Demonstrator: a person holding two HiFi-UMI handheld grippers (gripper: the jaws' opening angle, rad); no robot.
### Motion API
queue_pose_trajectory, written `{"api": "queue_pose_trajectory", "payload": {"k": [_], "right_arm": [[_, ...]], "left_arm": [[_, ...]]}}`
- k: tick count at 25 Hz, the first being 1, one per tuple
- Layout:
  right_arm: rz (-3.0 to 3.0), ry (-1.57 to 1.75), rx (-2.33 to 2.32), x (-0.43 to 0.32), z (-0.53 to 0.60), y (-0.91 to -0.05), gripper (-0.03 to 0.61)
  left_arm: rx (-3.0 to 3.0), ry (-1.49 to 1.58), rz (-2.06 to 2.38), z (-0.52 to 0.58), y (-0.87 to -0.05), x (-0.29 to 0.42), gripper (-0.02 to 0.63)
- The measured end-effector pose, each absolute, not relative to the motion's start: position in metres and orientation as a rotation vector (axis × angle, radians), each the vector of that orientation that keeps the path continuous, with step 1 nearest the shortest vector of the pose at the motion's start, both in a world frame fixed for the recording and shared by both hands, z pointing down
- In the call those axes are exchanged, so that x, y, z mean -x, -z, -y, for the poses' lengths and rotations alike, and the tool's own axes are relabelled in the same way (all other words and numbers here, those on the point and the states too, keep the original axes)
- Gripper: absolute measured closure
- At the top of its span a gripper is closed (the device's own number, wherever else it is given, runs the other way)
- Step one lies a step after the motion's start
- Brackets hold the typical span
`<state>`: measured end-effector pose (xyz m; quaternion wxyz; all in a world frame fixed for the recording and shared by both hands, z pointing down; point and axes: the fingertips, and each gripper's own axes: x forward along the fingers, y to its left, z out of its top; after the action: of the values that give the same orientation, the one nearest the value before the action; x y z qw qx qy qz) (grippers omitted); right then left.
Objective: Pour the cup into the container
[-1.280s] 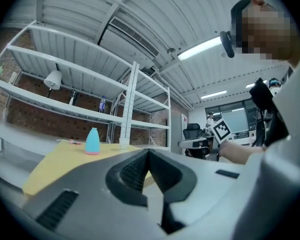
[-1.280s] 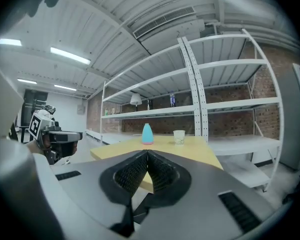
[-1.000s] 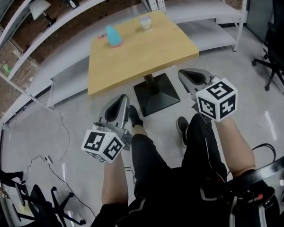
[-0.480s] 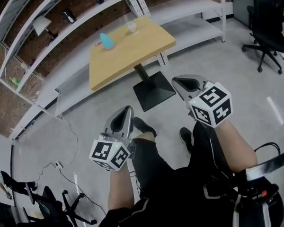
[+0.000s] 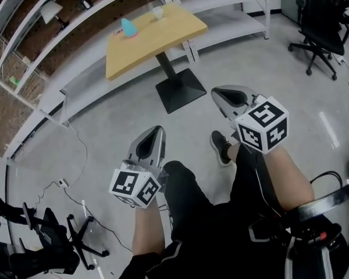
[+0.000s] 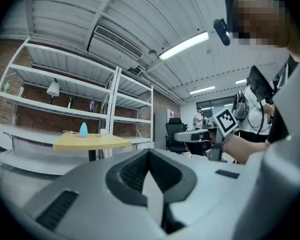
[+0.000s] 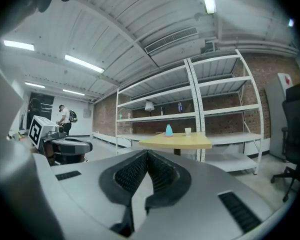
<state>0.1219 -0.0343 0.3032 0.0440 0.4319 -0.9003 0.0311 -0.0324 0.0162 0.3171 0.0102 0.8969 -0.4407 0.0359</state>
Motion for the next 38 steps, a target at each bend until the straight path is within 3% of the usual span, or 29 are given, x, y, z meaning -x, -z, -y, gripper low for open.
{"api": "queue_pose_trajectory", "payload": {"k": [38], "right_arm": [[2.782,-0.089,-1.233,-0.162,-0.455,-0.301,0.577]], "left_arm": [[-2.71,-0.113,1.442,-0.501,-0.329,-0.007,0.612]]}}
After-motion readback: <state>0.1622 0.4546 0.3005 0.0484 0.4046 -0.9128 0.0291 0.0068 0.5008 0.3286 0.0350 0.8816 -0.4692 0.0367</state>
